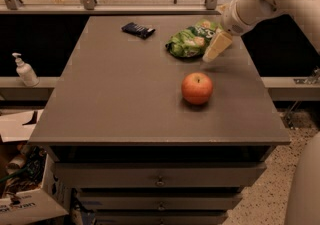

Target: Pick green rice chip bag

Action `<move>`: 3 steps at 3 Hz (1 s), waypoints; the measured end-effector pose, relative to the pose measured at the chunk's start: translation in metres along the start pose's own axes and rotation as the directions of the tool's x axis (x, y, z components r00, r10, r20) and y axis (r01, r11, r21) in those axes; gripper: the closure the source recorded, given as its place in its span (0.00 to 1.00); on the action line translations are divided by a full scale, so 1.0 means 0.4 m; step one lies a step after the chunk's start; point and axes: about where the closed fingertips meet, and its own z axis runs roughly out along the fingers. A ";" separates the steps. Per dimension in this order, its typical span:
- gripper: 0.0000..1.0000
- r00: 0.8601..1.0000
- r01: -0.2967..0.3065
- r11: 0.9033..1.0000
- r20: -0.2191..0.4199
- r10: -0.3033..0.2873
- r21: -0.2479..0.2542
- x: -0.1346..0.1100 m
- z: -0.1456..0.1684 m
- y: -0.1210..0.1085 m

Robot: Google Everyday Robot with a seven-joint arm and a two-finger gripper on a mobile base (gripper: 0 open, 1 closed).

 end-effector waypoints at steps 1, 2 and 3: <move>0.00 0.998 -0.060 0.998 0.031 0.060 -0.001 -0.027 0.050 -0.020; 0.18 0.991 -0.122 0.992 0.053 0.123 -0.017 -0.058 0.105 -0.016; 0.41 0.984 -0.165 0.986 0.069 0.167 -0.028 -0.074 0.129 -0.009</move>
Offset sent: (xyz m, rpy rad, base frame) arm 0.0428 0.0530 -0.0230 0.1798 0.0702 -0.1050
